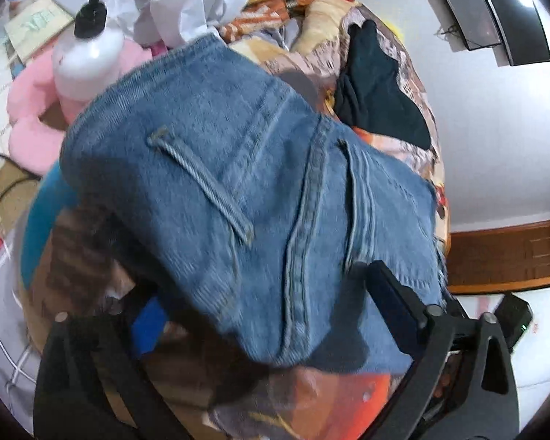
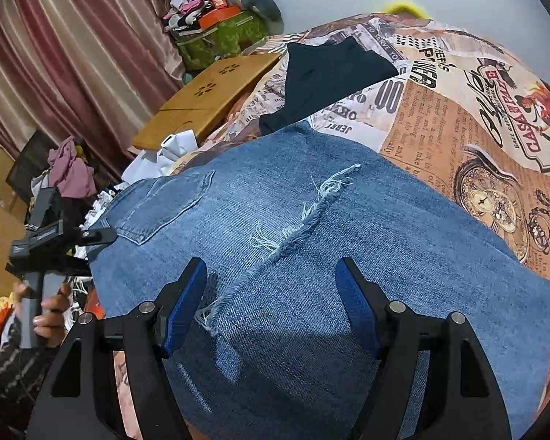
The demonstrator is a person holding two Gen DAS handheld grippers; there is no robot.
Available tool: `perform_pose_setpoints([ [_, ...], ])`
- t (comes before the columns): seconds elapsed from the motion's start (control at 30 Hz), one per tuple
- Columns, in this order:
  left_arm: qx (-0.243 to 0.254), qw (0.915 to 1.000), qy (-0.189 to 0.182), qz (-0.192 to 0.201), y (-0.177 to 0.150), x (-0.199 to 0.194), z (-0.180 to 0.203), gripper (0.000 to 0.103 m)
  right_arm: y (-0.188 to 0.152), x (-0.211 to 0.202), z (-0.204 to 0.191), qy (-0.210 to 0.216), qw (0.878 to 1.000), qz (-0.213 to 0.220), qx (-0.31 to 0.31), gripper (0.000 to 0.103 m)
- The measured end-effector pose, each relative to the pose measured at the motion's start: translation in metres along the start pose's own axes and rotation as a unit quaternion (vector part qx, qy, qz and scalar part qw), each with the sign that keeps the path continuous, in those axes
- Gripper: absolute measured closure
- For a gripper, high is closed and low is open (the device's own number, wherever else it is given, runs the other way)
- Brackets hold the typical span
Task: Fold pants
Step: 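Grasp the jeans waistband end with the left gripper and lift it, then fold the waistband end over the jeans with the left gripper and release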
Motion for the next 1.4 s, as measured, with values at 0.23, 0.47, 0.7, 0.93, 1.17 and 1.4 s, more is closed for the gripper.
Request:
perform_pose_setpoints([
  [0.23,0.018,0.9977,0.033,0.057,0.024,-0.010,0.010,0.063,0.002,-0.009,0.006,0.010,1.000,-0.001,0.023,0.034],
  [0.47,0.125,0.9776,0.059,0.159,0.026,-0.057,0.086,0.077,-0.003,-0.053,0.036,-0.025,0.998,0.025,0.043,0.033],
  [0.7,0.230,0.9444,0.012,0.235,-0.002,-0.102,0.204,0.079,-0.033,-0.104,0.083,-0.098,0.994,0.018,0.051,0.034],
  [0.93,0.328,0.9115,-0.035,0.245,-0.068,-0.105,0.313,0.081,-0.088,-0.127,0.116,-0.134,0.989,-0.019,0.058,0.034],
  [1.17,0.404,0.8891,-0.060,0.208,-0.140,-0.067,0.384,0.082,-0.150,-0.125,0.137,-0.118,0.986,-0.057,0.101,0.034],
  [1.4,0.437,0.8913,-0.042,0.113,-0.202,0.008,0.411,0.081,-0.162,-0.129,0.135,-0.090,0.988,-0.034,0.120,0.033],
])
Point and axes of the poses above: each gripper's, at about its wrist camera, not at the fingertips, and x roughly the way its jaws point, z to its right, y to its top, the point moved 6 cm from there along x, roughly the way its jaws point, and after that the axes turned 13 degrees about -x, right-handed, at the moved point
